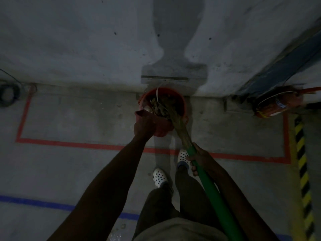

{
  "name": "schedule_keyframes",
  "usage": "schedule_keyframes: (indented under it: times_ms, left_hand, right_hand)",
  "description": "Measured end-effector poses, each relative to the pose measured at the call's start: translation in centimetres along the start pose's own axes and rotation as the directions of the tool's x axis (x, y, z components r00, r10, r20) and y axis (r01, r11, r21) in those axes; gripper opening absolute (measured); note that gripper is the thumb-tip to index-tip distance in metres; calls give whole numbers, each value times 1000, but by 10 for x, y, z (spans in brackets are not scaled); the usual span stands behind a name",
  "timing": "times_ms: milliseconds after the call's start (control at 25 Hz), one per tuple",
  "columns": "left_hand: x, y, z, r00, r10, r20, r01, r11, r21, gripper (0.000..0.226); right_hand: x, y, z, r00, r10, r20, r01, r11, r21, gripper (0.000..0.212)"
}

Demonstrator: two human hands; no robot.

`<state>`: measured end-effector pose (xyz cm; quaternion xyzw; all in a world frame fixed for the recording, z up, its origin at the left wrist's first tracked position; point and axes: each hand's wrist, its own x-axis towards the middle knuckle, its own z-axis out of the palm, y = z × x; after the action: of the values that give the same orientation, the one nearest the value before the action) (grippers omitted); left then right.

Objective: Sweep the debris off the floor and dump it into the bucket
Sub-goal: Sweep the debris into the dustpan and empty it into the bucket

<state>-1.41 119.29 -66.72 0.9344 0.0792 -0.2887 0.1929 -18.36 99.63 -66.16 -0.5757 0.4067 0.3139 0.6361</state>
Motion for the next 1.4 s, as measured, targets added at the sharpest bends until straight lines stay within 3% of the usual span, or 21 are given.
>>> schedule_keyframes:
  times_ms: [160,200,280,400,480,640,760,800,880,960,1000,1040,1160,1200,1320,1400]
  left_hand:
    - [-39,-6,-21,1000,1,12,2,971,-240,101]
    - [-49,-12,-22,1000,15,-2,-15,965,-260,102]
    - [-63,-23,-25,998,49,-26,-53,982,-181,85]
    - [-83,-47,-33,983,179,-35,-167,960,224,47]
    - [-104,-65,-34,978,198,-72,-170,943,285,39]
    - [-154,-110,-32,984,37,-172,-30,999,44,32]
    - [-199,-150,-21,957,-220,-187,196,971,-135,36]
    - [-214,-160,-12,924,-319,-209,273,936,-222,38]
    - [-252,-170,5,845,-477,-239,385,856,-345,40]
    - [-287,-170,15,772,-590,-238,466,779,-419,71]
    - [-306,-171,23,732,-645,-222,505,731,-458,94]
    - [-323,-172,33,686,-698,-205,549,681,-485,104]
    - [-375,-177,71,494,-853,-167,664,494,-561,61]
    - [-394,-176,85,428,-891,-148,674,425,-605,60]
    - [-446,-165,130,317,-945,-74,695,285,-661,98]
    - [-481,-155,165,194,-981,-2,677,135,-723,82]
  right_hand:
    - [-29,0,13,999,-33,1,33,999,-25,81]
    - [-37,0,16,999,-43,2,43,998,-41,80]
    - [-51,-1,22,998,-58,8,58,996,-67,75]
    - [-69,-2,33,996,-90,6,90,991,-100,66]
    - [-77,-5,43,997,-75,31,78,991,-109,60]
    - [-84,-23,71,988,-52,142,94,948,-303,42]
    - [-90,-37,103,957,13,289,139,856,-498,12]
    - [-92,-39,113,939,25,342,179,815,-551,15]
    - [-90,-38,130,899,30,438,281,727,-627,49]
    - [-86,-30,144,864,74,499,330,665,-670,79]
    - [-86,-22,154,837,112,535,363,618,-697,84]
    - [-85,-13,161,813,149,563,392,575,-718,84]
    - [-89,20,182,733,278,621,473,447,-759,80]
    - [-92,34,187,707,327,627,492,409,-769,80]
    - [-111,75,200,650,445,616,537,304,-787,84]
    - [-131,106,205,611,523,595,578,218,-786,82]
